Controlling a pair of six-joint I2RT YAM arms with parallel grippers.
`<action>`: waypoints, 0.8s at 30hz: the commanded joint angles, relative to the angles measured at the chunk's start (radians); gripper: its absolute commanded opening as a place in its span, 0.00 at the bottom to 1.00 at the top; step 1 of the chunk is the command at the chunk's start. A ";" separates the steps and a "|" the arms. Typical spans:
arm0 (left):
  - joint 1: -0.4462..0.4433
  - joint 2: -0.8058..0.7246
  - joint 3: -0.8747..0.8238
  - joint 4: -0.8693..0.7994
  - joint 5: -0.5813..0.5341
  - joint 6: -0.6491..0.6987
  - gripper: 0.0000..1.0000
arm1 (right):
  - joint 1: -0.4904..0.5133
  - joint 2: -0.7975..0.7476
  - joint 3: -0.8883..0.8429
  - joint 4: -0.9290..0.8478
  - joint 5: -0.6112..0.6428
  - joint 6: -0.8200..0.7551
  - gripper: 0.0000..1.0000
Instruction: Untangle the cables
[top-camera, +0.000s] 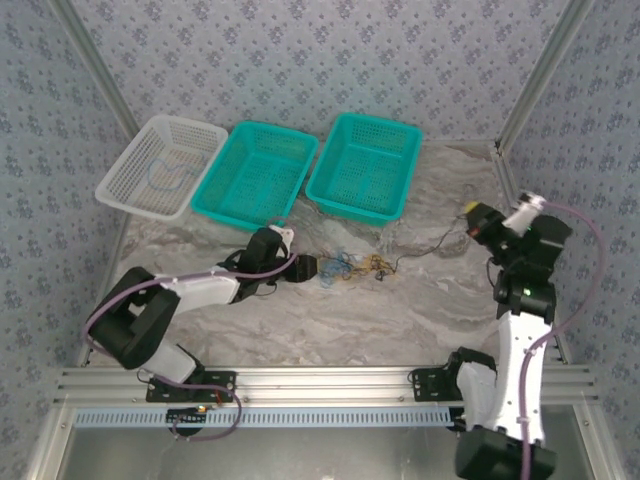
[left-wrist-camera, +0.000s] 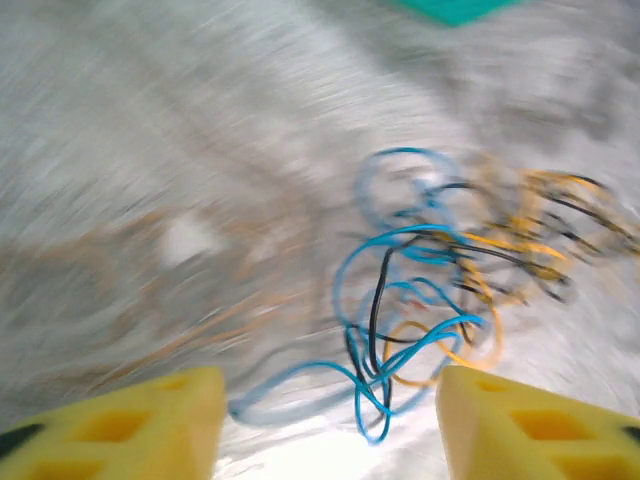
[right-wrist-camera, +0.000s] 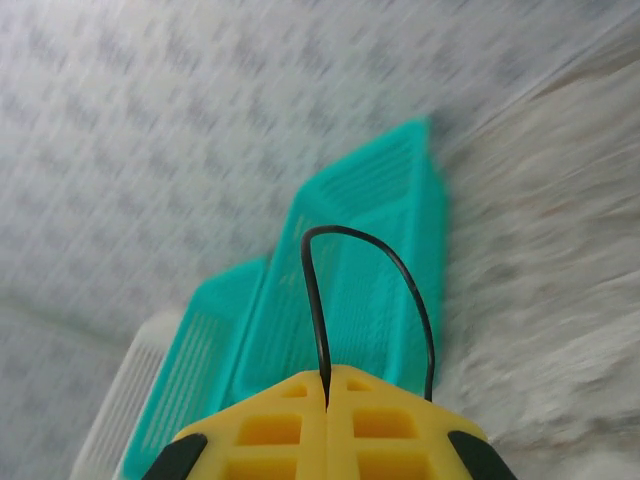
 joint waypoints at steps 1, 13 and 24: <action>-0.042 -0.098 0.036 0.080 0.101 0.207 0.76 | 0.192 0.004 0.072 -0.067 0.016 -0.197 0.00; -0.137 0.057 0.270 0.194 0.292 0.456 0.96 | 0.465 0.120 0.096 0.180 -0.049 -0.084 0.00; -0.204 0.286 0.408 0.134 0.232 0.510 0.78 | 0.490 0.134 0.049 0.283 -0.009 -0.008 0.00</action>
